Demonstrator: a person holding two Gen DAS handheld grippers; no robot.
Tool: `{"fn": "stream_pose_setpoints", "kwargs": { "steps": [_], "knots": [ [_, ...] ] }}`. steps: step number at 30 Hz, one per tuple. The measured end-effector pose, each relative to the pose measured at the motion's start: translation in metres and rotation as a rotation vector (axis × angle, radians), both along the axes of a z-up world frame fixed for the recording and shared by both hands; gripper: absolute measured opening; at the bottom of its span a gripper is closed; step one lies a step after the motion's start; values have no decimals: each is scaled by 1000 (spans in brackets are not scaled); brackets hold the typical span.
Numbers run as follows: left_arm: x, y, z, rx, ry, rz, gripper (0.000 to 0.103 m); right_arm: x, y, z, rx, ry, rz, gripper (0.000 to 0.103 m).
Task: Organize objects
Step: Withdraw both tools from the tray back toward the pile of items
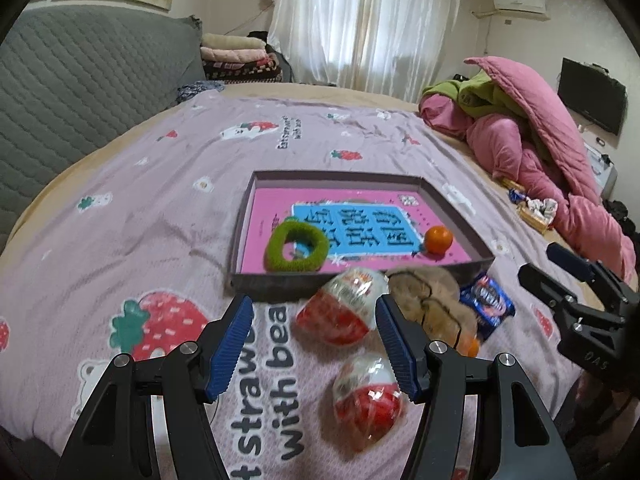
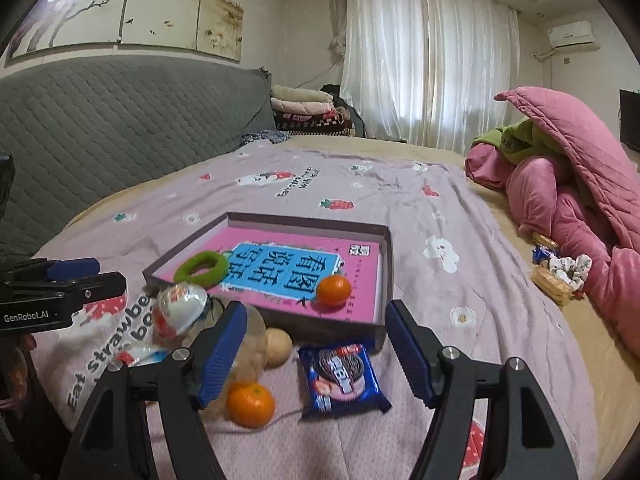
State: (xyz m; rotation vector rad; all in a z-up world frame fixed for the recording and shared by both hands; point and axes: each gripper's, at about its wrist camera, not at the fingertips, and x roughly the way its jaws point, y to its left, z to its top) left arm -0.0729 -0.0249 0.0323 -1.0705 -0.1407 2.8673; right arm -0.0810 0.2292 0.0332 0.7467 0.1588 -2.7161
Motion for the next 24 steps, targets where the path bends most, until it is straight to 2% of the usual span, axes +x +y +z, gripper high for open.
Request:
{"fn": "stream_pose_setpoints", "kwargs": {
  "steps": [13, 24],
  "knots": [
    [18, 17, -7, -17, -19, -55, 66, 17, 10, -8, 14, -28, -25, 71],
    [29, 29, -22, -27, -67, -96, 66, 25, 4, -13, 24, -43, 4, 71]
  ]
}}
